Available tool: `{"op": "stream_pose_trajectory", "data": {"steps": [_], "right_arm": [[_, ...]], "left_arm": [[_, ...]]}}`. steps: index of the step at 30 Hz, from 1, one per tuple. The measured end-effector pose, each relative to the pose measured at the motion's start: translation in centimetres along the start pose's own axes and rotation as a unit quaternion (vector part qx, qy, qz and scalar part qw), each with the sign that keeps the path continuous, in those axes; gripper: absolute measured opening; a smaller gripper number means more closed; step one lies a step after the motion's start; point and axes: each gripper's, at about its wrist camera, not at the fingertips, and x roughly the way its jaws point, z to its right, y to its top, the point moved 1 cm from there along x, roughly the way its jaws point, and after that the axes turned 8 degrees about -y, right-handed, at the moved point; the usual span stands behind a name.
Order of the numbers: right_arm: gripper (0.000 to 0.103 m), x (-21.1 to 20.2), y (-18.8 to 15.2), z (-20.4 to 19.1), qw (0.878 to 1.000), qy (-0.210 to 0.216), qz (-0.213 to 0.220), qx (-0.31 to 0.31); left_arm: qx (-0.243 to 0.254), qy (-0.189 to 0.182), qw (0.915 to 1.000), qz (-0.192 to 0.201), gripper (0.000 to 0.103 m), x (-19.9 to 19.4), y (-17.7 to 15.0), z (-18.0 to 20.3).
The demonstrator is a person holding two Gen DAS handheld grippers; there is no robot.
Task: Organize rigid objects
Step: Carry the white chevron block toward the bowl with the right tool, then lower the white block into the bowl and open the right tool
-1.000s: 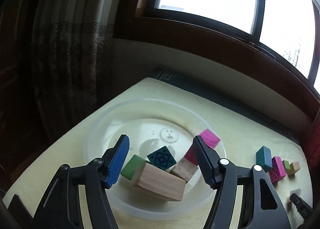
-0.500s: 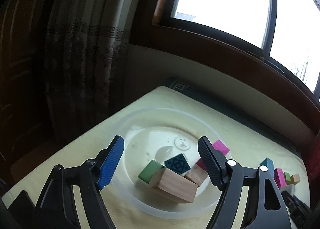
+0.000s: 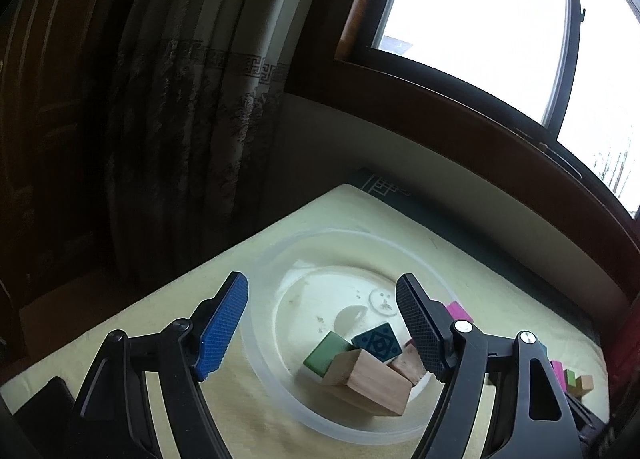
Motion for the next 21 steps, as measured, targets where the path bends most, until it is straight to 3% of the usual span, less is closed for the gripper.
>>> {"op": "stream_pose_trajectory", "data": {"steps": [10,18,21], "right_arm": [[0.032,3.7,0.9,-2.1,0.999,-0.005,-0.012,-0.036],[0.033,4.8,0.8,-3.1,0.997,0.047,-0.030,-0.051],[0.041,4.5,0.5,-3.2,0.996,0.060,-0.028,-0.059]], "left_arm": [[-0.007,0.009,0.9998,0.015,0.078,-0.7,0.4,-0.5],[-0.010,0.015,0.9997,0.014,0.078,-0.6,0.5,-0.5],[-0.013,0.016,0.9997,0.015,0.078,-0.6,0.5,-0.6]]}}
